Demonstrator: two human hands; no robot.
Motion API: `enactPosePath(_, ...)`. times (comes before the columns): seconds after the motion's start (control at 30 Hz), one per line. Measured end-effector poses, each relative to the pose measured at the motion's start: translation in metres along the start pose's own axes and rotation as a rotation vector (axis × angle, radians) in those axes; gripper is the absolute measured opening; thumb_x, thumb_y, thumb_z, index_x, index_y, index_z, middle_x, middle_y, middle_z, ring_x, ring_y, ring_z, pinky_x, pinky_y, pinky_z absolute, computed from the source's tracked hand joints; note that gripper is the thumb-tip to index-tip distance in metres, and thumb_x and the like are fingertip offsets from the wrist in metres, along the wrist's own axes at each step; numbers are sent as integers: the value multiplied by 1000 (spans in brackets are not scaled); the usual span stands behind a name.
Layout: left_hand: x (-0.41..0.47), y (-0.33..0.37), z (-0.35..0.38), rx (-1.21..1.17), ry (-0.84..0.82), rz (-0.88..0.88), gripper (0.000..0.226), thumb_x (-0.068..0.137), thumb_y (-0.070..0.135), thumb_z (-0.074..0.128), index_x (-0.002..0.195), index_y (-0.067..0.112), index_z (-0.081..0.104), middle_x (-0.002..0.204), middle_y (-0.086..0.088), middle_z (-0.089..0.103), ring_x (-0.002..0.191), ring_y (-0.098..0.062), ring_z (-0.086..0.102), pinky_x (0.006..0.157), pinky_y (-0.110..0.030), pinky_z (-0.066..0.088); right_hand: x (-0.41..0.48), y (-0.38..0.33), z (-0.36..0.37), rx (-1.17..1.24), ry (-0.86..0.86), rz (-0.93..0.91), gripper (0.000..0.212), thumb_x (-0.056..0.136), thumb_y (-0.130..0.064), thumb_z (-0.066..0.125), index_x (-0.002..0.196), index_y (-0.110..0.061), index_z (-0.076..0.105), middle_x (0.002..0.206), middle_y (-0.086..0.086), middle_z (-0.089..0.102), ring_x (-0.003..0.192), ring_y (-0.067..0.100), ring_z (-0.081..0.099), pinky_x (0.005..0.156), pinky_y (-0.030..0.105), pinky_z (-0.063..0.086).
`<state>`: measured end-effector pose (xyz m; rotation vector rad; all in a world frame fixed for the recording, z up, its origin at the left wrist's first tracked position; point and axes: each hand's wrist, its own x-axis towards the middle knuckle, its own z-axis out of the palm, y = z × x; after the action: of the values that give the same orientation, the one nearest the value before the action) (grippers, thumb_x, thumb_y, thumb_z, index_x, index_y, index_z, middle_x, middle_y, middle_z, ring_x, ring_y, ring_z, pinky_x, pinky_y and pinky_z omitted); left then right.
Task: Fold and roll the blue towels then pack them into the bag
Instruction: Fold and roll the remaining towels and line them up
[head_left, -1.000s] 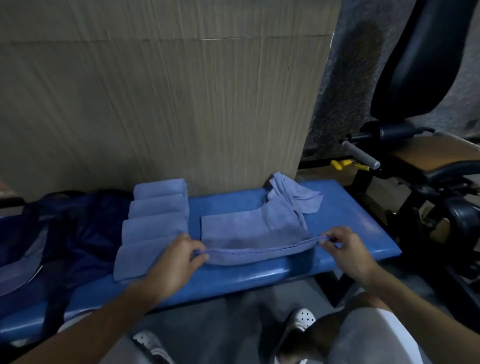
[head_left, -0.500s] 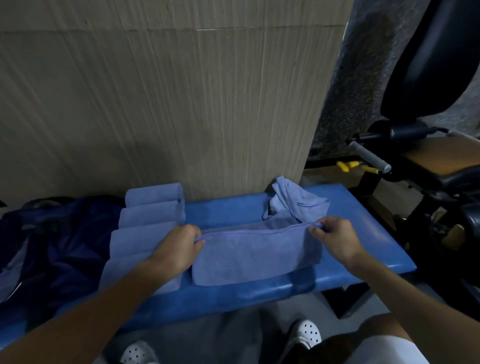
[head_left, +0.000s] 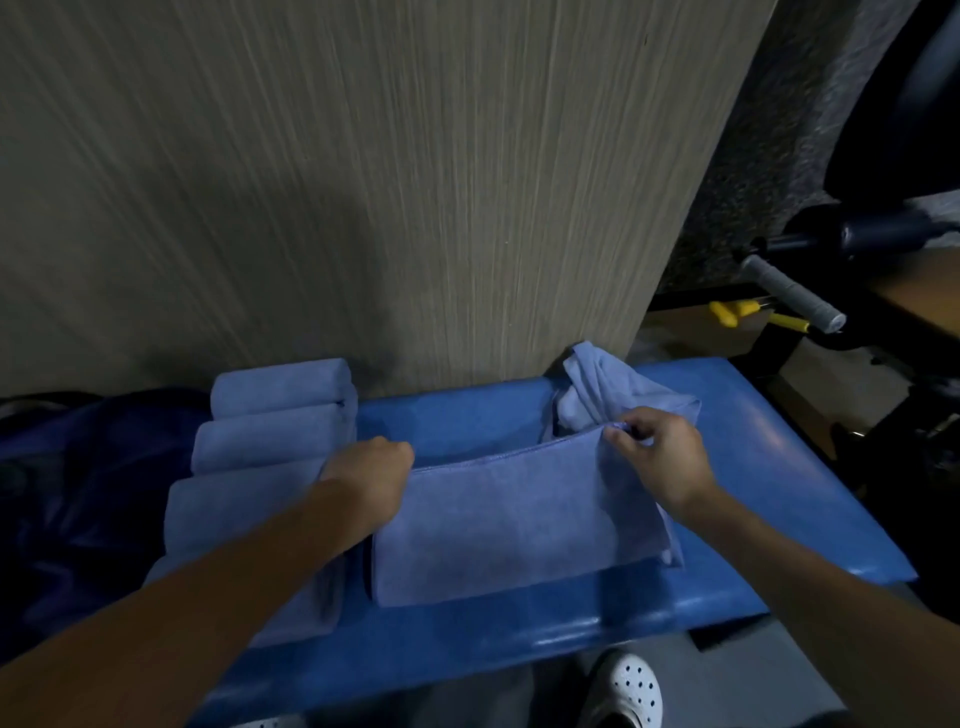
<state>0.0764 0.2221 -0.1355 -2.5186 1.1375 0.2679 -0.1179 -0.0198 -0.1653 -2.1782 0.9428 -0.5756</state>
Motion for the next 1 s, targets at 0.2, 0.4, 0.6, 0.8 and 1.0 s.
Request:
enactPosePath(0.2, 0, 11, 1, 128, 132, 22, 27, 89, 5, 50, 115, 12, 51, 119, -8, 55, 108, -27, 54, 79, -34, 39, 2, -1, 3, -268, 29, 13, 19, 86, -41, 66, 100, -27, 65, 104, -2, 60, 110, 25, 50, 89, 42, 31)
enactPosePath(0.4, -13, 70, 42, -152, 427, 391, 56, 91, 45, 32, 141, 24, 48, 149, -6, 45, 138, -28, 40, 107, -48, 38, -54, 5, -2, -220, 120, 164, 38, 89, -39, 61, 115, -14, 49, 109, 11, 61, 108, 36, 55, 89, 50, 41)
enactPosePath(0.6, -11, 102, 72, -213, 263, 378, 63, 93, 60, 13, 152, 45, -4, 162, 9, -15, 148, -17, -20, 116, -57, -6, -91, 23, 11, -520, -43, 282, 42, 92, -56, 45, 104, -15, 52, 113, 8, 62, 111, 31, 56, 91, 44, 38)
enactPosePath(0.8, -5, 108, 73, -215, 378, 347, 65, 90, 61, 23, 152, 44, 13, 164, 7, 7, 151, -20, -1, 116, -62, 2, -86, 18, 10, -516, -46, 224, 43, 91, -60, 47, 93, -17, 56, 102, 5, 68, 106, 29, 59, 88, 41, 33)
enactPosePath(1.0, 2, 120, 74, -186, 347, 366, 64, 92, 63, 17, 152, 45, 3, 163, 9, -4, 150, -20, -8, 114, -64, 1, -86, 13, 7, -205, -18, 262, 37, 84, -43, 62, 64, -21, 40, 68, -4, 55, 89, 31, 58, 81, 37, 30)
